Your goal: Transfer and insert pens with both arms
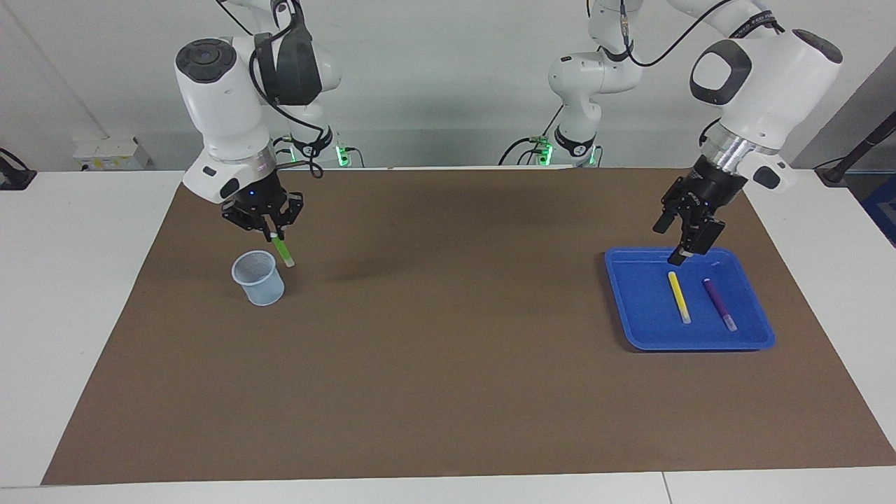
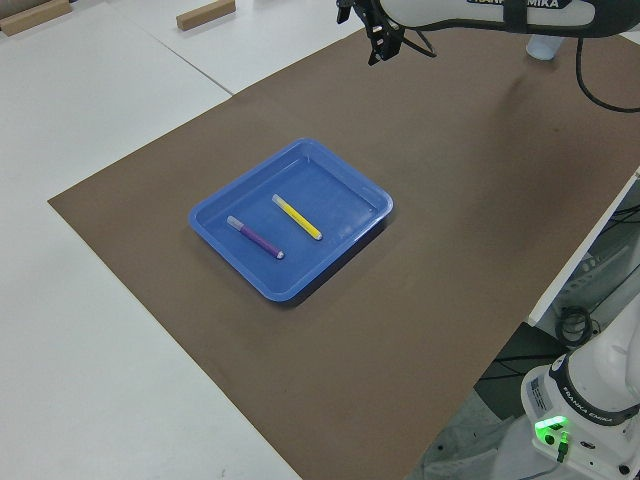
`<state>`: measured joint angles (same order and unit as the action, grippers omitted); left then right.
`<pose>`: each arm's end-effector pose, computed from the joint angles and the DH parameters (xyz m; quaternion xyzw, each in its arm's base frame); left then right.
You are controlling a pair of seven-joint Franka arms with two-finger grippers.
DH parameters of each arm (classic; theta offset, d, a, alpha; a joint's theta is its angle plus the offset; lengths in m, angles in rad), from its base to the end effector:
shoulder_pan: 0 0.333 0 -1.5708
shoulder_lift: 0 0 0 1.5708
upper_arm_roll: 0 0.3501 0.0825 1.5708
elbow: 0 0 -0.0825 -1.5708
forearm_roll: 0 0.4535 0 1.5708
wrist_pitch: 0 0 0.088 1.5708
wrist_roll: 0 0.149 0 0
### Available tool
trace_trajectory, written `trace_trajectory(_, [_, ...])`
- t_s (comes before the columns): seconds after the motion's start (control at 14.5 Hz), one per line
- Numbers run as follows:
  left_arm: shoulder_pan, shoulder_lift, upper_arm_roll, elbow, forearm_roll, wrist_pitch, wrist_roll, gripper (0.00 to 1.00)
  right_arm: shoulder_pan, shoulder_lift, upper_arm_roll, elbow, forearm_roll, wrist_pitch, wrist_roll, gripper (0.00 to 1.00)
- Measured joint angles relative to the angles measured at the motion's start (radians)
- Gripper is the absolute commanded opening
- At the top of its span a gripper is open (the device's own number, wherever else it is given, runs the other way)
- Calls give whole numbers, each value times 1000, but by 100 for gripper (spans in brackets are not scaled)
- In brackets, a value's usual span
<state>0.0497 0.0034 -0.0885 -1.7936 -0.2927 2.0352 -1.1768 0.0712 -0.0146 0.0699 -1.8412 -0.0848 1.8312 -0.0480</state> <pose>0.6642 -0.0528 0.5414 0.8009 0.5708 0.0181 0.1799 0.6210 0.0780 0.5012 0.9936 0.1051 0.0042 0.0413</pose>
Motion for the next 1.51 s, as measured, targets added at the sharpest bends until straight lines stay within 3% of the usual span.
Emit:
trace_trajectory(0.48, [150,18,6,-17,34,-33,539,100,-84,-33,1,-54,-32,39,-129,0])
trace_trajectory(0.69, [152,78,-1,-23,143,-30,747,100,-119,-39,0,-75,-32,64,-169,0])
trace_trajectory(1.1, [153,209,0,-24,217,32,1145,100,-132,-87,1,-213,-32,182,-177,0])
trace_trajectory(1.51, [147,323,-10,-50,265,103,1287,100,-136,-117,1,-317,-32,300,-177,0])
